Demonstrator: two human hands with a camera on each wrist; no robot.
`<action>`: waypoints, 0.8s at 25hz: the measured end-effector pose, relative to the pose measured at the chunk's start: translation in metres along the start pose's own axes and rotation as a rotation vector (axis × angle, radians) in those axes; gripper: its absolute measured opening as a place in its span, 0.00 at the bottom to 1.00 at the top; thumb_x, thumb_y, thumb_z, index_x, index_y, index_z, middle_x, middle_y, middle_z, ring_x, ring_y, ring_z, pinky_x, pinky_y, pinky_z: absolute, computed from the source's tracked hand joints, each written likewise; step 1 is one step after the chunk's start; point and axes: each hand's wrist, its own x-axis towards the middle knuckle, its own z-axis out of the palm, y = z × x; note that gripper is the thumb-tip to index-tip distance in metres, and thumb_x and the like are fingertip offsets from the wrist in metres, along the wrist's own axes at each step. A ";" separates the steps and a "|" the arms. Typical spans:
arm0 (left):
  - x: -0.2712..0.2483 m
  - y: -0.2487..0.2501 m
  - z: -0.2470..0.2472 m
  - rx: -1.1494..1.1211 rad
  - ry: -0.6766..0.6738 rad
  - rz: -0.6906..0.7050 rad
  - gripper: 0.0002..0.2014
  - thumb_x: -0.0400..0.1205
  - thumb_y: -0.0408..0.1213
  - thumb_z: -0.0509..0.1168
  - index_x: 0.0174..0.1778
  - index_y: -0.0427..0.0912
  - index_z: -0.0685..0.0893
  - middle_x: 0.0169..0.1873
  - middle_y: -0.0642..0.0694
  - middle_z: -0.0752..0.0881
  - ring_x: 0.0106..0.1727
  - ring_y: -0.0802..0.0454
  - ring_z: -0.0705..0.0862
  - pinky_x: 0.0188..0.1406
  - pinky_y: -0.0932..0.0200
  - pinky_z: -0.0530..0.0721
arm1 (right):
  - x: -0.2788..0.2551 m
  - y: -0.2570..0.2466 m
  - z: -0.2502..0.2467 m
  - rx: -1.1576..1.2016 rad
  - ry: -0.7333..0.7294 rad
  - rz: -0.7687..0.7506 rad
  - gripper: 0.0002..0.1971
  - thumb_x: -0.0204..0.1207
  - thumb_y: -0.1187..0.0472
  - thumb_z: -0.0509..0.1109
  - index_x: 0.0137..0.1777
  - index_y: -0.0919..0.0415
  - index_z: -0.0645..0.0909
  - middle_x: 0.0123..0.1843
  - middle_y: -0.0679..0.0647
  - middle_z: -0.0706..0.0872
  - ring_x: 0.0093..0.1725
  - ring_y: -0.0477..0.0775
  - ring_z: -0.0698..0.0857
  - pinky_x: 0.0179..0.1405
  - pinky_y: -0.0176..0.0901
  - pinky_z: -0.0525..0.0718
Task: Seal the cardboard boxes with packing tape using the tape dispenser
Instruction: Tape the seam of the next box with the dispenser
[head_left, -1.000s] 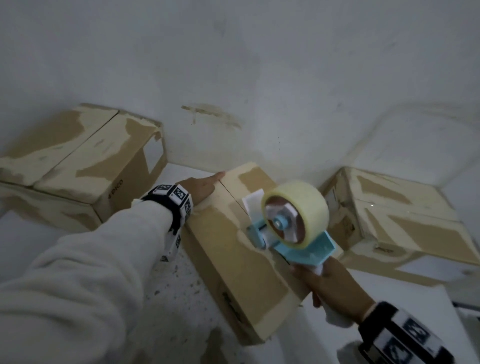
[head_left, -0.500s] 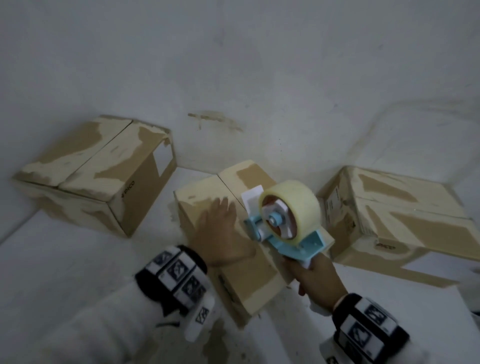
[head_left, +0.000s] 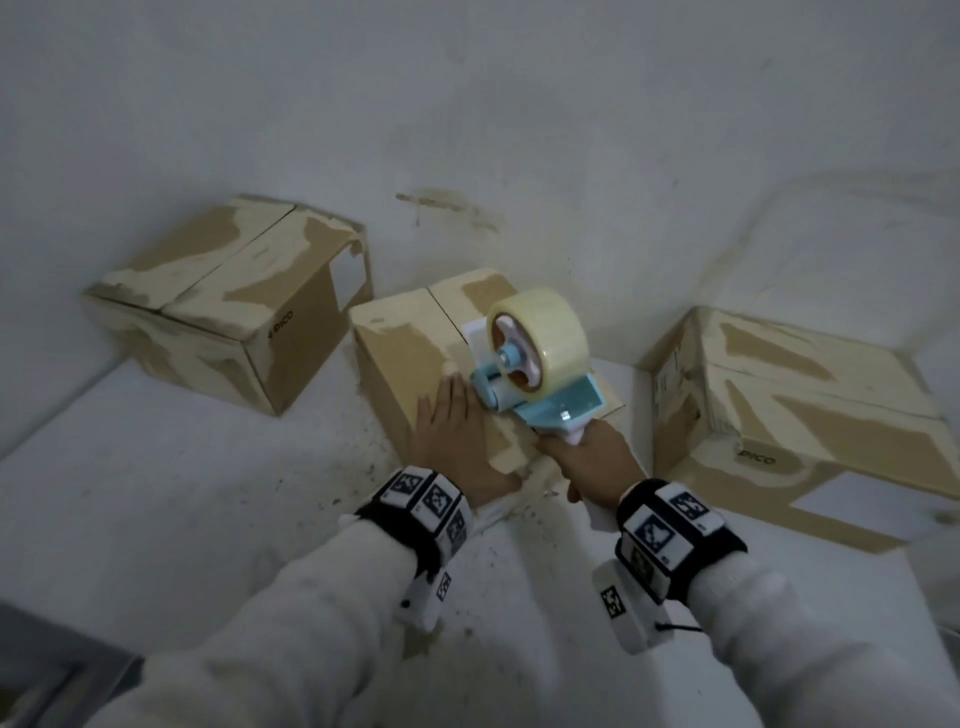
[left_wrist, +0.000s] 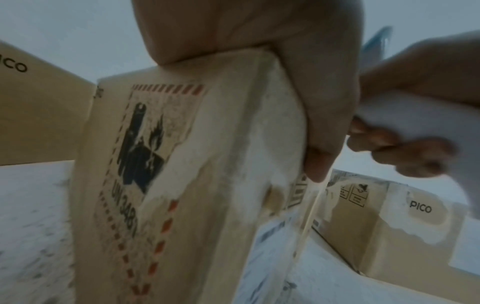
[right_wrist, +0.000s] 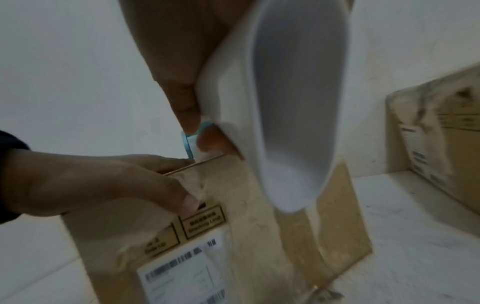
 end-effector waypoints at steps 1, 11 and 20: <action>-0.002 0.000 0.000 0.014 -0.002 -0.004 0.63 0.65 0.74 0.62 0.82 0.37 0.39 0.83 0.39 0.41 0.84 0.42 0.40 0.81 0.40 0.43 | -0.011 0.009 -0.004 -0.005 0.004 0.000 0.12 0.73 0.54 0.70 0.30 0.57 0.78 0.25 0.54 0.80 0.15 0.47 0.79 0.19 0.35 0.76; 0.001 0.012 -0.012 0.129 0.012 0.309 0.49 0.74 0.59 0.64 0.83 0.49 0.42 0.83 0.47 0.40 0.84 0.42 0.38 0.81 0.38 0.44 | -0.058 0.067 -0.020 0.127 -0.006 -0.014 0.11 0.71 0.51 0.74 0.47 0.56 0.83 0.31 0.52 0.85 0.24 0.53 0.87 0.36 0.51 0.85; 0.008 0.014 -0.017 0.311 -0.069 0.467 0.35 0.80 0.53 0.59 0.82 0.49 0.56 0.83 0.47 0.51 0.83 0.47 0.50 0.82 0.44 0.47 | -0.047 0.042 -0.024 0.272 -0.011 0.002 0.10 0.69 0.73 0.70 0.32 0.63 0.74 0.20 0.55 0.74 0.17 0.50 0.71 0.22 0.43 0.71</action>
